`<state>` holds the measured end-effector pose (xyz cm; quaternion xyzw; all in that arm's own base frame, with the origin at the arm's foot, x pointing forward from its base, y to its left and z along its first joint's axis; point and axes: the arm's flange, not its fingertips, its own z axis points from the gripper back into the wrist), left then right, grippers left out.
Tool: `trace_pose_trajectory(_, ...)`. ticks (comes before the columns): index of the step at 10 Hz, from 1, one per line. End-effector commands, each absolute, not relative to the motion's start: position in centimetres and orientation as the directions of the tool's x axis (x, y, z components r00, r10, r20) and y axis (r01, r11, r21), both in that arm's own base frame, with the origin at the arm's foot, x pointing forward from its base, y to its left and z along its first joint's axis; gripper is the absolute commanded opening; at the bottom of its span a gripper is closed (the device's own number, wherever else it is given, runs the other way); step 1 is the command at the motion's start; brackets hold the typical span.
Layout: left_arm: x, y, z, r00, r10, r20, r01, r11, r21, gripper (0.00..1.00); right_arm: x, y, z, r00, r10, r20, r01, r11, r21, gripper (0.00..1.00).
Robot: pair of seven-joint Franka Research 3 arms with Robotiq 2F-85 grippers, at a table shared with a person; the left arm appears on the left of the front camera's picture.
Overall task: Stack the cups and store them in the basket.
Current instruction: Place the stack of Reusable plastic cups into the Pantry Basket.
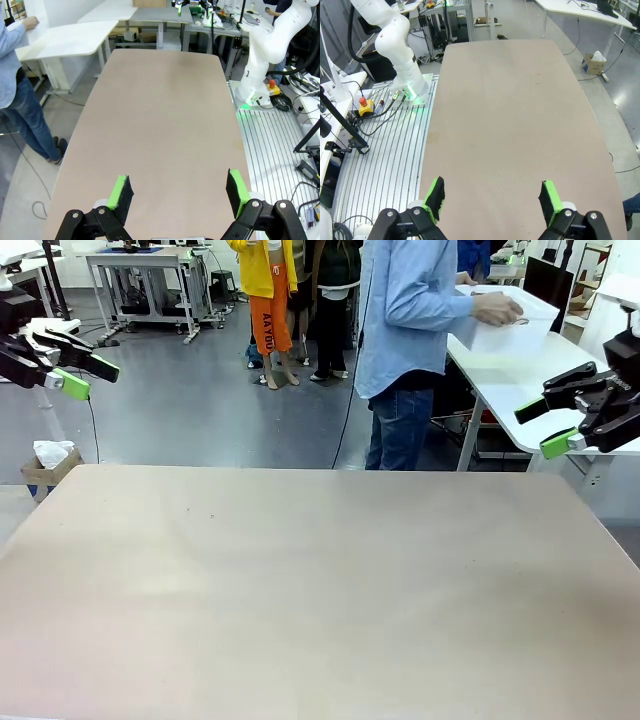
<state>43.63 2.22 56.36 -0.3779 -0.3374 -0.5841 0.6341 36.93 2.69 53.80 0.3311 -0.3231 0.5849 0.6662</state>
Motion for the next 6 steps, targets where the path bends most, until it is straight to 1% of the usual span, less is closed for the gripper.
trace_pose_trajectory(1,43.61,2.04,56.77,0.101,-0.487,0.868,0.995,0.044,-0.091,0.98,36.94,2.72,54.12,0.115,0.556,0.823,-0.993,0.098,0.073,1.0)
trace_pose_trajectory(6,43.61,2.04,56.77,0.101,-0.487,0.868,0.995,0.044,-0.091,0.98,36.94,2.72,54.12,0.115,0.556,0.823,-0.993,0.098,0.073,1.0)
